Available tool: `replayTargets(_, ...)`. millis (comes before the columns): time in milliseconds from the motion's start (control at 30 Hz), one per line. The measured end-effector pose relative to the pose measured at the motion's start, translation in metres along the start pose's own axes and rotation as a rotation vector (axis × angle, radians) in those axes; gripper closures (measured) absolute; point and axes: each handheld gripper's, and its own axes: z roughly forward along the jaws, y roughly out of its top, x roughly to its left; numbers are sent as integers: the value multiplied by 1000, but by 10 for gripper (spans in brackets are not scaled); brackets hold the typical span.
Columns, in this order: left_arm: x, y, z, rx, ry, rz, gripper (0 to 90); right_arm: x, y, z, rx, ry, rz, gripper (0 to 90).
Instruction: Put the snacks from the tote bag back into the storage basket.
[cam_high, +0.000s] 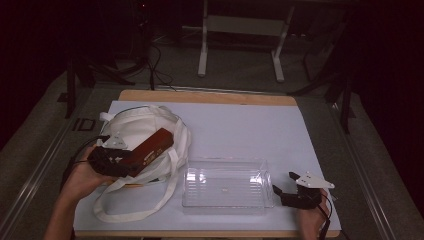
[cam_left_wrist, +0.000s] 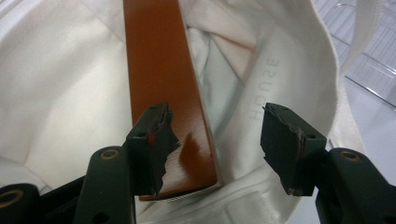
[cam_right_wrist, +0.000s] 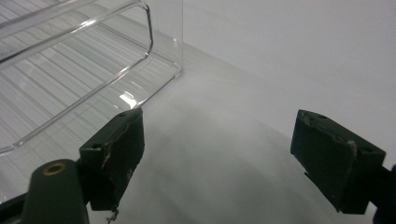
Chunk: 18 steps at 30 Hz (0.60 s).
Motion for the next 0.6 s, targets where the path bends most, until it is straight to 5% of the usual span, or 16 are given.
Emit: replayTargets(600,11,2,9,70,43,-39,373,0,0,0,-1,0,2,174)
